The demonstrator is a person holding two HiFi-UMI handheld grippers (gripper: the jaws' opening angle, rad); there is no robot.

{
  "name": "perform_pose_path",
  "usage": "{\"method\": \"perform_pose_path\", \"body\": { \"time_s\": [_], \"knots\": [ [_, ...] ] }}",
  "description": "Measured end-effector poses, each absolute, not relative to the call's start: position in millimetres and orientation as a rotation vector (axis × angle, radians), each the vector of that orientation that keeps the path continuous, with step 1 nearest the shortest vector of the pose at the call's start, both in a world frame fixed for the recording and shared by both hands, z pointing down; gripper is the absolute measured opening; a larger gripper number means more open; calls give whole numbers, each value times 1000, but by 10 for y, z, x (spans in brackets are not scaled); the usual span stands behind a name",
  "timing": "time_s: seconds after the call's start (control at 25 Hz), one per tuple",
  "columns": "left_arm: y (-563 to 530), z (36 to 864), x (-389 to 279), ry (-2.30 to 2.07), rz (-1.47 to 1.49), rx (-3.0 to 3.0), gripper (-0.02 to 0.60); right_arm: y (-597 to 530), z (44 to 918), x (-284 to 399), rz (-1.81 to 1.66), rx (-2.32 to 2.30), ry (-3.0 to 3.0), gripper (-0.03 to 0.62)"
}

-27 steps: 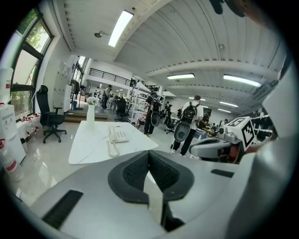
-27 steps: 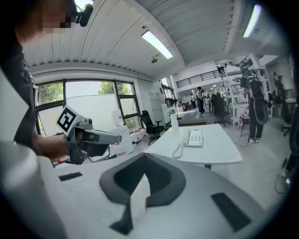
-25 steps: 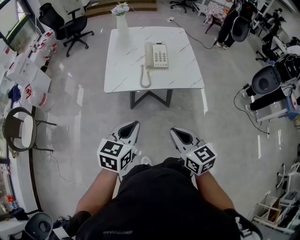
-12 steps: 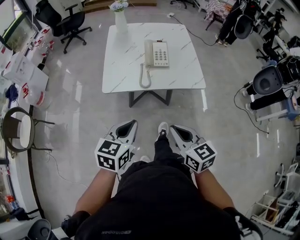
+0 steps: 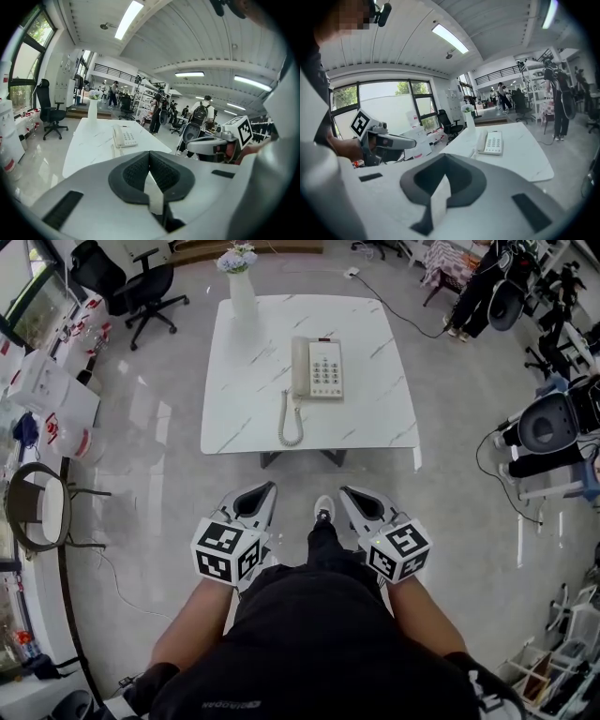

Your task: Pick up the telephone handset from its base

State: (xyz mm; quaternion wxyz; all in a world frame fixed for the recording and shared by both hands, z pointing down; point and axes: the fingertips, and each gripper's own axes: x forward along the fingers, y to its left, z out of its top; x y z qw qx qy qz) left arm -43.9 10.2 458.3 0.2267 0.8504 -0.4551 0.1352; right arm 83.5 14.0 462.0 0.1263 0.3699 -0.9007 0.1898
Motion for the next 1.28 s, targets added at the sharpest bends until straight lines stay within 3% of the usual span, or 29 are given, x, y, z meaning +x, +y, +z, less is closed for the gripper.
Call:
{"method": "perform_pose_path", "body": {
  "time_s": [0.76, 1.28],
  "knots": [
    [-1894, 4288, 120, -1361, 409, 2315, 2, -2051, 4436, 1343, 569, 970, -2678, 2],
    [-2314, 4375, 62, -1435, 424, 2253, 2, -2577, 4514, 1337, 620, 912, -2722, 2]
  ]
}}
